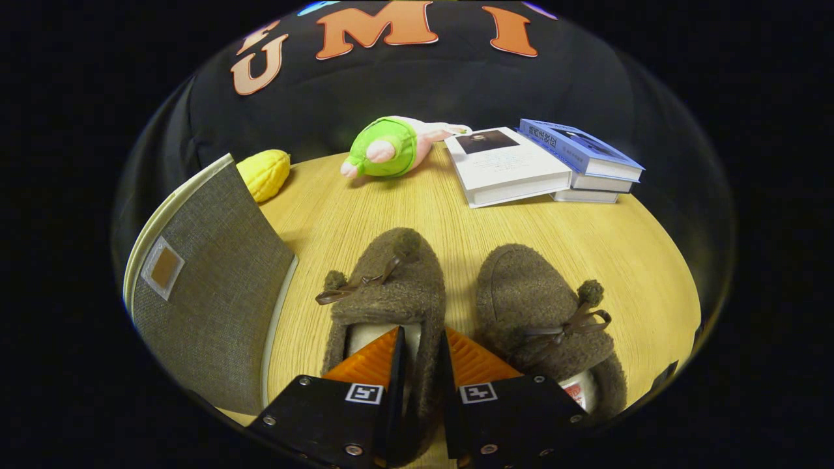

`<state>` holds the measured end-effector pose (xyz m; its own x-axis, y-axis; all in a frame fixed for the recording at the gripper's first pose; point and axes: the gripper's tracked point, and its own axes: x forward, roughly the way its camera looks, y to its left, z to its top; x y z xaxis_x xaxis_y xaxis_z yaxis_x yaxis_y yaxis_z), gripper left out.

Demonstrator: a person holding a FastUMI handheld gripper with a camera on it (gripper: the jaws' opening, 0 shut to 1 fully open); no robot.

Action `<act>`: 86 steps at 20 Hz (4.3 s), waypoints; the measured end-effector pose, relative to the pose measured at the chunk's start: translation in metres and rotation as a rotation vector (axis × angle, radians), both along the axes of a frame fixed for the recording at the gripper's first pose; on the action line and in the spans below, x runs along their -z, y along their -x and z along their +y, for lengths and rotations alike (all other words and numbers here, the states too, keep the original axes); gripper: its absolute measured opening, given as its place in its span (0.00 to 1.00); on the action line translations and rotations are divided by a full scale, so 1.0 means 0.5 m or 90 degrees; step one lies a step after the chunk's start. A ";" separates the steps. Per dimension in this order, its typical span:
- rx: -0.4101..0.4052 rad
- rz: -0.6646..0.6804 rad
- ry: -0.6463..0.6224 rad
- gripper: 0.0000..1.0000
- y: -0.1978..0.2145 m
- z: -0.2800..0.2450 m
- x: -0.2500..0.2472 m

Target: Open the storage box then place both shoes into the box .Put the left shoe in first, then the right shoe, with the right side of both shoes facing outward in a uniform manner.

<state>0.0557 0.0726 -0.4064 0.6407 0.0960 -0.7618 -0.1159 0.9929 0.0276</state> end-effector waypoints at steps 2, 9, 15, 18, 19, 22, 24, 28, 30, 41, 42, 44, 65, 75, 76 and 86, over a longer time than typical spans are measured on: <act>0.000 -0.002 0.002 0.28 0.002 0.003 0.001; 0.011 -0.057 -0.007 0.07 -0.004 0.002 0.002; 0.092 -0.034 -0.067 0.02 -0.013 -0.005 -0.025; 0.118 -0.051 -0.068 0.01 -0.020 -0.024 -0.057; 0.123 -0.056 -0.074 0.01 -0.021 -0.024 -0.069; 0.136 -0.072 -0.089 0.01 -0.018 -0.023 -0.111; 0.138 -0.090 -0.101 0.01 -0.018 -0.010 -0.150; 0.138 -0.124 -0.127 0.01 -0.027 0.024 -0.244; 0.133 -0.145 -0.142 0.00 -0.026 0.049 -0.296; 0.105 -0.156 -0.271 0.00 0.021 0.286 -0.452; 0.105 -0.145 -0.276 0.00 0.027 0.308 -0.444; 0.108 -0.127 -0.269 0.00 0.036 0.343 -0.426; 0.073 0.065 -0.159 0.05 0.091 0.567 -0.167; 0.031 0.023 -0.189 0.99 0.083 0.583 -0.278; 0.024 0.010 -0.191 0.99 0.078 0.579 -0.294; 0.007 -0.104 -0.147 0.99 0.024 0.389 -0.391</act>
<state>0.0437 0.2670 -0.2111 0.7548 0.2474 -0.6075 -0.1271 0.9638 0.2345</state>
